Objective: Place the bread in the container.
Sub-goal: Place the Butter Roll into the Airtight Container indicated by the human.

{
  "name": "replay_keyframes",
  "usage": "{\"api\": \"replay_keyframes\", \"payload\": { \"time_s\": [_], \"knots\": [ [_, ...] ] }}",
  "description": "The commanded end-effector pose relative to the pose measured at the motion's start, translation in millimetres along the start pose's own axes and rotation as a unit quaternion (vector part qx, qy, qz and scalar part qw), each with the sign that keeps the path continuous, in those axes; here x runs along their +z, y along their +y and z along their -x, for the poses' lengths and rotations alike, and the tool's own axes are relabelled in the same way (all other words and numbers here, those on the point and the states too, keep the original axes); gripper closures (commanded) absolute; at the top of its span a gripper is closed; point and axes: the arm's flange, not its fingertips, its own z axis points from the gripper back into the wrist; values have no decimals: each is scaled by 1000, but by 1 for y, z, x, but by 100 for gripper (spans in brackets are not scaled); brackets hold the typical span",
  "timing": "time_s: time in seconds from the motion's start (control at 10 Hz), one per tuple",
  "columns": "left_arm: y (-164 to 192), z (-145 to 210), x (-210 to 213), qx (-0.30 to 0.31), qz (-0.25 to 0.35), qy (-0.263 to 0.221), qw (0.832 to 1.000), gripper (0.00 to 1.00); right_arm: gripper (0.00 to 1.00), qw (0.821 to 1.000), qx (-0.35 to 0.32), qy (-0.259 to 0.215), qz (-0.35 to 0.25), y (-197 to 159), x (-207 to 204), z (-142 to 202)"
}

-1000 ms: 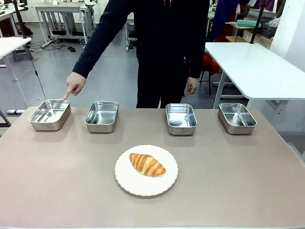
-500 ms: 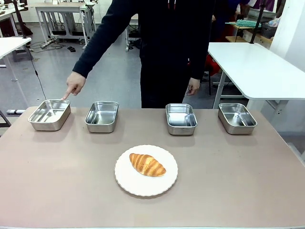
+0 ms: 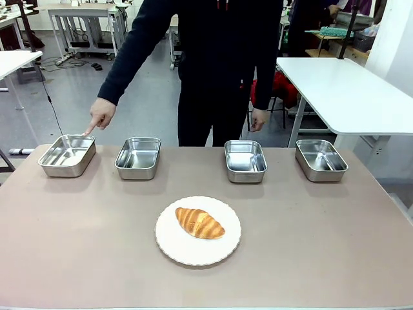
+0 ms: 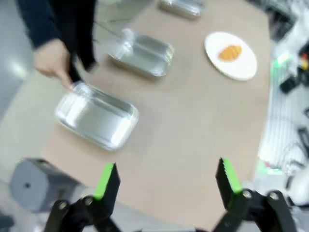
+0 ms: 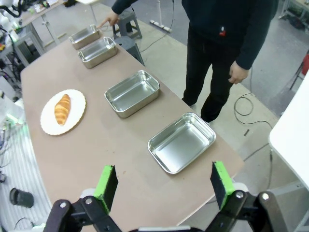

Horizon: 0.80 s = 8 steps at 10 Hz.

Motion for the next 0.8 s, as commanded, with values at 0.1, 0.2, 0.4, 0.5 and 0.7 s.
{"api": "replay_keyframes", "payload": {
  "time_s": [0.1,0.2,0.4,0.5,0.7],
  "knots": [
    [-75,59,7,-57,80,127,987,0,0,1000,3,-4,-1,1,0,-3],
    [-91,77,14,-59,80,120,988,0,0,1000,3,-4,-1,1,0,-3],
    [-76,66,11,-27,90,116,989,0,0,1000,3,-4,-1,1,0,-3],
    [-76,66,11,-27,90,116,989,0,0,1000,3,-4,-1,1,0,-3],
    [-76,66,11,-27,90,116,989,0,0,1000,3,-4,-1,1,0,-3]
  ]
}}
